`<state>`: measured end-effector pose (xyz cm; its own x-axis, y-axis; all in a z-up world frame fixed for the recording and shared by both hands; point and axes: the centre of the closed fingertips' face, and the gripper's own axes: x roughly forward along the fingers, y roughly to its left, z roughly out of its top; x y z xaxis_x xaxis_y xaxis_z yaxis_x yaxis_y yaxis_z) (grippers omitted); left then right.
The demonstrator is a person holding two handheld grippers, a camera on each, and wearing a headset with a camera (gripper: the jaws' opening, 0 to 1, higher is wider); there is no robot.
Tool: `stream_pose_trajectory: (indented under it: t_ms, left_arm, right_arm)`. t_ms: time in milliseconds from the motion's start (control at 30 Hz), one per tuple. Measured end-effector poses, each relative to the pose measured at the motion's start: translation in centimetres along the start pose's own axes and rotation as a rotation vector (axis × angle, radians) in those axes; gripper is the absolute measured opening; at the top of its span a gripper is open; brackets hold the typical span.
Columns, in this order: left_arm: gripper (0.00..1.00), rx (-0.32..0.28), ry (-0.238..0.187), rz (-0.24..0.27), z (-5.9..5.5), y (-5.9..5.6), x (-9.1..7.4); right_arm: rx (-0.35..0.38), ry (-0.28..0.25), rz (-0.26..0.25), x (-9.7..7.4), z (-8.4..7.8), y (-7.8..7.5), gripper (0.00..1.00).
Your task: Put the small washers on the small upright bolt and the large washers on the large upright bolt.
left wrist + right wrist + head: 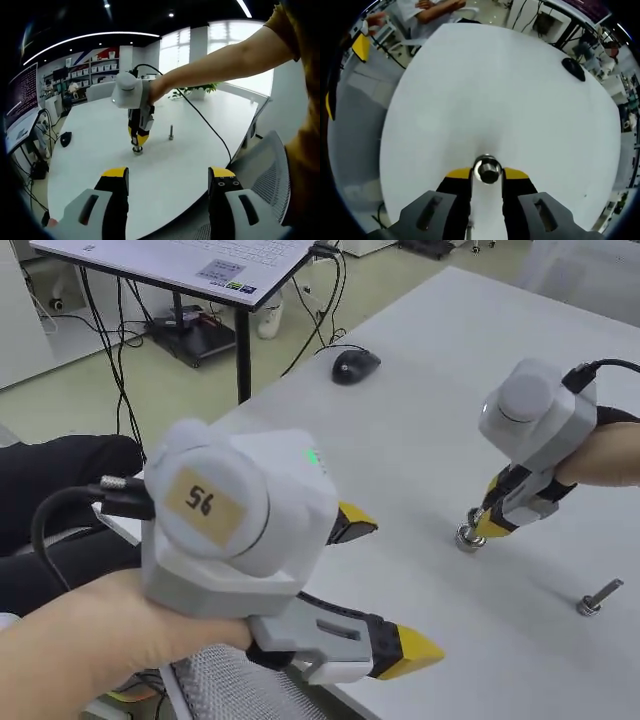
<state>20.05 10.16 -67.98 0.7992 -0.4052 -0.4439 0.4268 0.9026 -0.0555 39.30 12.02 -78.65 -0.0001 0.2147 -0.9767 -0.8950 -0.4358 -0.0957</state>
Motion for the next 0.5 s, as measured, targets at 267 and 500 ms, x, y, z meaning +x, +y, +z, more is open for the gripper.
stream_pose_trajectory:
  t_ms: [267,500]
  left_arm:
    - [0.63,-0.003,0.003,0.000,-0.1,0.2,0.1]
    - [0.63,-0.005,0.006,-0.001,-0.2,0.3,0.1]
  right_arm:
    - [0.003,0.011,0.010,1.3,-0.5,0.4,0.23]
    - [0.009,-0.004,0.007,2.0,-0.9,0.3,0.23]
